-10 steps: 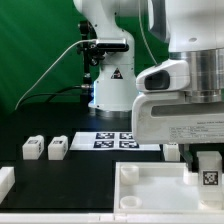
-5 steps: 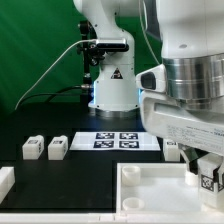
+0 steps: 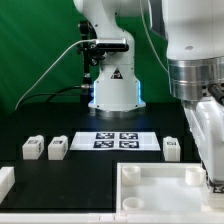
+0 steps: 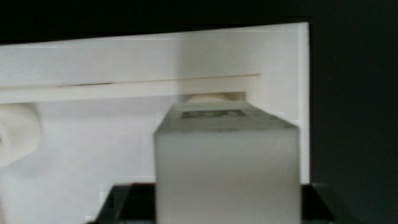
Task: Assemble one leg
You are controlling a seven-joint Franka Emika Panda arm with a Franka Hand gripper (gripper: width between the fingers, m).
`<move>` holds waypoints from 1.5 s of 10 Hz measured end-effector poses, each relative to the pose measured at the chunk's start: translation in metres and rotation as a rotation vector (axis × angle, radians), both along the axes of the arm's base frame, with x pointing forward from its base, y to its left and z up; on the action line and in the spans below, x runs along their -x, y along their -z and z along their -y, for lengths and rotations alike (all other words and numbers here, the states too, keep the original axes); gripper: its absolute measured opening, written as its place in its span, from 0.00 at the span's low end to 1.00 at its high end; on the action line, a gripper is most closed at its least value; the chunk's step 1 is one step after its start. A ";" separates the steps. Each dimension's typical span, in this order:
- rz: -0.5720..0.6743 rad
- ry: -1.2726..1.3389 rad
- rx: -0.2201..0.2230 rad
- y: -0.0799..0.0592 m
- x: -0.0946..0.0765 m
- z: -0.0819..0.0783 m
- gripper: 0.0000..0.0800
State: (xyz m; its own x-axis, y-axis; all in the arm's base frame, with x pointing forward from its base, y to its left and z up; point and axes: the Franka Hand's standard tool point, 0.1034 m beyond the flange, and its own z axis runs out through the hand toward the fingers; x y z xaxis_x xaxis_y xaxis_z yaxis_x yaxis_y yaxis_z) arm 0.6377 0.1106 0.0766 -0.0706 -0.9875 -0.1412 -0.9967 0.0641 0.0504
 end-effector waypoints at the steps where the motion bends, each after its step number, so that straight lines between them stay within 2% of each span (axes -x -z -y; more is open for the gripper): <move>1: 0.003 -0.023 -0.001 0.000 0.000 0.000 0.56; 2: 0.013 -0.084 -0.003 0.000 0.000 -0.001 0.72; 3: 0.034 -0.207 -0.004 -0.001 0.006 -0.005 0.72; 4: 0.048 -0.398 -0.002 -0.005 0.014 -0.010 0.80; 5: 0.070 -0.623 0.008 -0.010 0.016 -0.016 0.81; 6: 0.083 -0.723 0.003 -0.009 0.016 -0.017 0.81; 8: 0.111 -0.947 -0.008 -0.008 0.016 -0.016 0.81; 11: 0.192 -1.451 0.018 -0.003 0.005 -0.006 0.81; 12: 0.188 -1.410 0.019 -0.003 0.005 -0.006 0.81; 14: 0.187 -1.410 0.019 -0.002 0.006 -0.006 0.47; 15: 0.176 -1.291 0.021 -0.002 0.006 -0.007 0.47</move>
Offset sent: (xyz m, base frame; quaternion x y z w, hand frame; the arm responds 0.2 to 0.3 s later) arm -0.0333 0.0126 0.0151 -0.0341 0.0285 -0.3445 0.9377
